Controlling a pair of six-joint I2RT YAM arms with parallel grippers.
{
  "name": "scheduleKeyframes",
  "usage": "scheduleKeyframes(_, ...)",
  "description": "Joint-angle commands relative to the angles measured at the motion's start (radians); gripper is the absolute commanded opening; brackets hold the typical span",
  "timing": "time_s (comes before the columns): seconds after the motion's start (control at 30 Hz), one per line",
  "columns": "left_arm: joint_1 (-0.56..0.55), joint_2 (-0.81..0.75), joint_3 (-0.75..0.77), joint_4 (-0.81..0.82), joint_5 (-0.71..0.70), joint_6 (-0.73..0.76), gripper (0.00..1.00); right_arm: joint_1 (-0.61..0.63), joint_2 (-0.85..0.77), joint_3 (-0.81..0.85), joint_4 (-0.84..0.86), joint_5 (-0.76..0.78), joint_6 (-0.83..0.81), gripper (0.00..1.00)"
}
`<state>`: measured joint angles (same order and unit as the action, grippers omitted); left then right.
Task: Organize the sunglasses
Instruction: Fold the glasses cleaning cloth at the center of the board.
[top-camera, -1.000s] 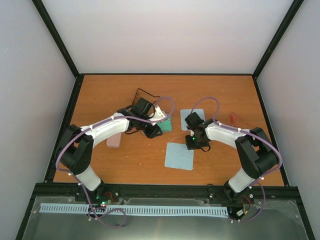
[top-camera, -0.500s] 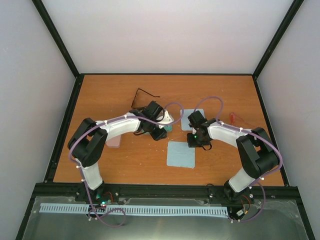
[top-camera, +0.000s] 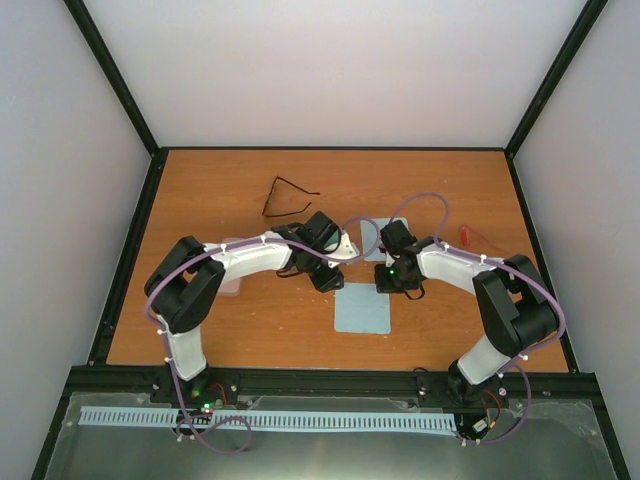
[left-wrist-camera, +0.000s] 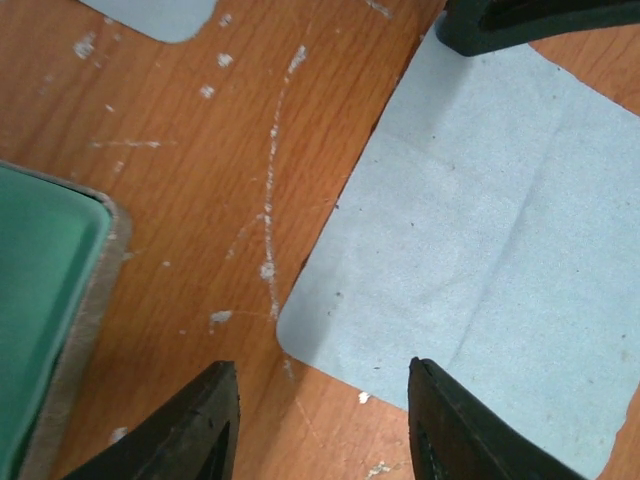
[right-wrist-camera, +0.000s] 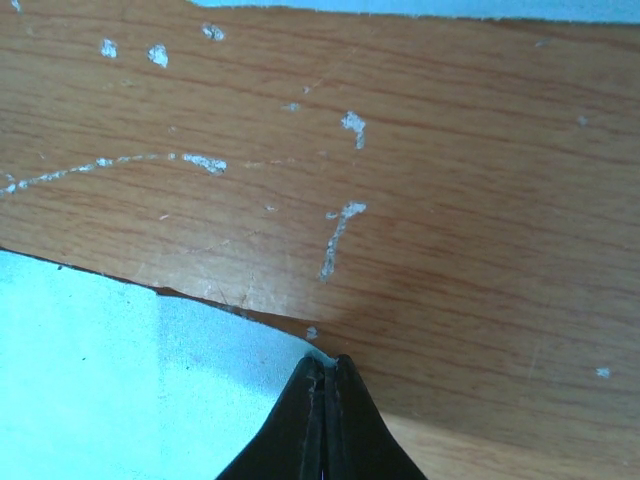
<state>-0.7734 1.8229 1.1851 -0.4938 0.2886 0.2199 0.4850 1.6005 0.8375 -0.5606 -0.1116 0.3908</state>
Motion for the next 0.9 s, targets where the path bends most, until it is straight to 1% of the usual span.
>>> scheduleKeyframes(0.0,-0.02,0.031,0.026,0.012,0.018,0.004,0.46,-0.005,0.015,-0.009,0.008,-0.002,0.006,0.03)
scheduleKeyframes(0.27,-0.027,0.046,0.004,0.031,0.011,0.001,0.4,-0.007,0.016,0.0,0.005,-0.006,0.006,0.03)
scheduleKeyframes(0.63,-0.03,0.095,-0.016,0.078,-0.03,0.004,0.4,-0.006,0.016,0.0,0.002,-0.005,-0.002,0.03)
scheduleKeyframes(0.87,-0.032,0.118,-0.016,0.086,-0.031,0.001,0.37,-0.007,0.012,-0.002,0.002,-0.007,-0.006,0.03)
